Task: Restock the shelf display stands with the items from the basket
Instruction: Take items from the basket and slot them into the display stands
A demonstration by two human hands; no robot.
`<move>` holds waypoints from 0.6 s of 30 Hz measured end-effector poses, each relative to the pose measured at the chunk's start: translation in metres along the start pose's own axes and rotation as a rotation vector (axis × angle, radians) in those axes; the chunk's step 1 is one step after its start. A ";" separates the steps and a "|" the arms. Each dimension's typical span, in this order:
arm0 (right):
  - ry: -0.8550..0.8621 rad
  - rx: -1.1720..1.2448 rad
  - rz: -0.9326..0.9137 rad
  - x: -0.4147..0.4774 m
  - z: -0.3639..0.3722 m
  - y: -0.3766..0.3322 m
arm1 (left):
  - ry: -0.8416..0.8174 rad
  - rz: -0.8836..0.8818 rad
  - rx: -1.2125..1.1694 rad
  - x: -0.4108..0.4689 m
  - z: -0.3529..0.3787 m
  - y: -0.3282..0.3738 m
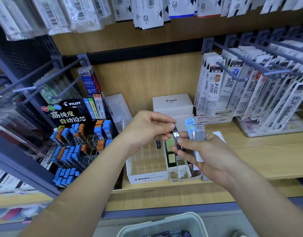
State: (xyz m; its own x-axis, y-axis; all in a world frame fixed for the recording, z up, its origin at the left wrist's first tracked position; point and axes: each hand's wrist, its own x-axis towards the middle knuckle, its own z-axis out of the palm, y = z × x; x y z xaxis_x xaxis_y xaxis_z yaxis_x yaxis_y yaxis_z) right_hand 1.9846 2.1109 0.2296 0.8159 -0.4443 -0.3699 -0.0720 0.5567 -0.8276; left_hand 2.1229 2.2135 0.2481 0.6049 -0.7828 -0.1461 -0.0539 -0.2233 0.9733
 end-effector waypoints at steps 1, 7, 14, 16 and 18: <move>0.008 -0.009 -0.001 -0.001 0.001 0.000 | 0.022 0.002 -0.024 0.000 -0.001 -0.001; 0.202 -0.174 -0.008 0.005 -0.007 -0.002 | 0.314 0.092 -0.063 0.005 -0.022 -0.011; 0.191 -0.037 0.023 0.007 -0.007 -0.003 | 0.491 0.102 0.229 0.009 -0.019 -0.055; 0.179 -0.029 0.022 0.007 -0.007 -0.002 | 0.501 0.131 0.268 0.012 -0.016 -0.059; 0.168 -0.021 0.032 0.007 -0.007 -0.001 | 0.496 0.149 0.280 0.013 -0.012 -0.062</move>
State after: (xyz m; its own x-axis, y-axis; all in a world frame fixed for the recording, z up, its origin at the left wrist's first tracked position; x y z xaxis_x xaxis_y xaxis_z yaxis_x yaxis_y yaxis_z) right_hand 1.9865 2.1026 0.2245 0.7056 -0.5387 -0.4603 -0.1102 0.5583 -0.8223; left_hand 2.1438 2.2244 0.1878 0.8705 -0.4673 0.1544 -0.3335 -0.3295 0.8833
